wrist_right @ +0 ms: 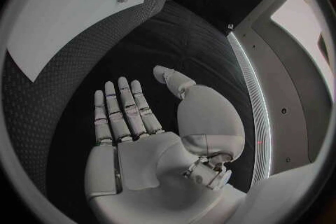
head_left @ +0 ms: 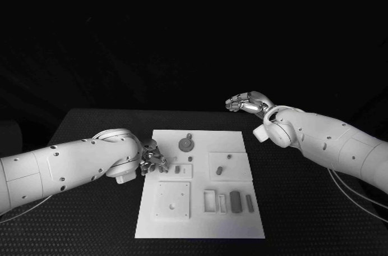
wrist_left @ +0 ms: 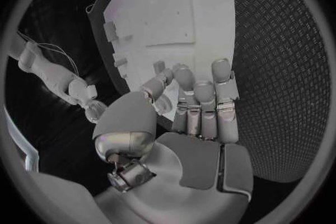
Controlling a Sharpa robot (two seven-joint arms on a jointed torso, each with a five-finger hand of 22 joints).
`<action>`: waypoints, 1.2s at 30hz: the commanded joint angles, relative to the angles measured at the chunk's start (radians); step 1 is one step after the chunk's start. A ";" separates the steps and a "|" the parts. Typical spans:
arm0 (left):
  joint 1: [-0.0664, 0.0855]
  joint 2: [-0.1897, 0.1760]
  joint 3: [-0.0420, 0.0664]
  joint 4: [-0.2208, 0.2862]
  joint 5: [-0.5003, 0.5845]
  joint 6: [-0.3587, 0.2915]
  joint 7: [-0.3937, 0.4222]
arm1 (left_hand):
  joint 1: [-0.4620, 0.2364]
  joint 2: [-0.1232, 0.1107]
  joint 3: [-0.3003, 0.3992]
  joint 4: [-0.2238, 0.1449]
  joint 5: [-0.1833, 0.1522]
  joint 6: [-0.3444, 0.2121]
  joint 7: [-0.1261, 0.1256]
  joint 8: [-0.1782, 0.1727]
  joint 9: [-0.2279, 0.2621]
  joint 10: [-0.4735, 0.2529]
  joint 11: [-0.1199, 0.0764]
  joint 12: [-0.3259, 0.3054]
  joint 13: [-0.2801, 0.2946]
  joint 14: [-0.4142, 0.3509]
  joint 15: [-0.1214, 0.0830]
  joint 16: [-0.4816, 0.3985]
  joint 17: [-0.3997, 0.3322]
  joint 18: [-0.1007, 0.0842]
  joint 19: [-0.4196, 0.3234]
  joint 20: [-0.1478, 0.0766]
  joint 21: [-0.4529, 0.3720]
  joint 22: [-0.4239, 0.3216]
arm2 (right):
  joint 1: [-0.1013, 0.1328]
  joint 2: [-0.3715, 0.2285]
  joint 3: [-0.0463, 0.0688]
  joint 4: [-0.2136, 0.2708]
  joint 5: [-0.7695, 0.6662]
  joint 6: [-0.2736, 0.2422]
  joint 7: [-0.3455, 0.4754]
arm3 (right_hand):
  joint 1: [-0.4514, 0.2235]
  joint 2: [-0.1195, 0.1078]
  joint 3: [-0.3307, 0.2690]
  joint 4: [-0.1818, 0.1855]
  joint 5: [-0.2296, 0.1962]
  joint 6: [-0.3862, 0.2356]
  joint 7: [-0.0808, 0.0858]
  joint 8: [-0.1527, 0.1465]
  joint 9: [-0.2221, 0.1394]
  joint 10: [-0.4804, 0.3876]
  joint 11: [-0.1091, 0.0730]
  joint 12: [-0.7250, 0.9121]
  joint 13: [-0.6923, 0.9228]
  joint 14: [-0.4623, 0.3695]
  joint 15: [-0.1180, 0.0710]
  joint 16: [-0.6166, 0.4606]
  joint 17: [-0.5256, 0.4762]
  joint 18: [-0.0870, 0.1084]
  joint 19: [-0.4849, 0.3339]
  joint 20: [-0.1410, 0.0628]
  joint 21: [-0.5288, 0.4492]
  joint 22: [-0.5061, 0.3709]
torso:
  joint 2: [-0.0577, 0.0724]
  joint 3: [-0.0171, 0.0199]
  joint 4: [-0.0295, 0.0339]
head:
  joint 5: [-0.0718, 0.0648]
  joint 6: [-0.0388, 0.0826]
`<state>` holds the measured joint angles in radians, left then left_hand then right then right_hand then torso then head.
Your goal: Assemble the parts on the task board
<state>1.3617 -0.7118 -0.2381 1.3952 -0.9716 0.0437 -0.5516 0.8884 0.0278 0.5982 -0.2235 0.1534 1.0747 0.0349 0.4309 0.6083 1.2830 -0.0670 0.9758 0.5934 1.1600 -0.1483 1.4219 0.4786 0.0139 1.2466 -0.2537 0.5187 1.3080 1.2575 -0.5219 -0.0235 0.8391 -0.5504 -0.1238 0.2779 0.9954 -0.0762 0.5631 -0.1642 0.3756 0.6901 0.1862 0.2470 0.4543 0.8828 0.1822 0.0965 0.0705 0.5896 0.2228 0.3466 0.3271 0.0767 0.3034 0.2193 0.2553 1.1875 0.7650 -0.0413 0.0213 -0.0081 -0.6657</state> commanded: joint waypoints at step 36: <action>-0.002 0.004 -0.001 -0.013 -0.014 0.048 0.020 | 0.048 0.016 0.032 -0.040 0.024 0.018 -0.006 0.016 0.001 0.026 -0.015 -0.004 0.006 0.020 -0.016 0.013 -0.003 -0.001 0.010 -0.005 0.011 0.019 | -0.002 0.002 0.000 0.000 -0.005 0.015 0.012 | -0.007 0.004 -0.004 0.004 0.000 -0.009 0.008 0.005 -0.003 0.006 -0.001 -0.005 -0.001 -0.002 0.005 -0.006 -0.002 -0.010 -0.004 0.004 -0.008 0.003 | 0.001 0.0006 -0.0003 | 0.000 -0.002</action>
<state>1.3610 -0.7090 -0.2378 1.3834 -0.9794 0.0717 -0.5347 0.8976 0.0186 0.5930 -0.2286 0.1733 1.0875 0.0284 0.4399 0.6077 1.2867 -0.0700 0.9758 0.5976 1.1657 -0.1465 1.4296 0.4770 0.0137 1.2510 -0.2568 0.5265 1.3075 1.2560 -0.5207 -0.0235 0.8386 -0.5504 -0.1227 0.2782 0.9954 -0.0762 0.5631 -0.1642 0.3756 0.6901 0.1862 0.2467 0.4527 0.8828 0.1822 0.0965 0.0706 0.5896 0.2229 0.3466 0.3264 0.0768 0.3034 0.2193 0.2514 1.1895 0.7653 -0.0407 0.0211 -0.0085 -0.6677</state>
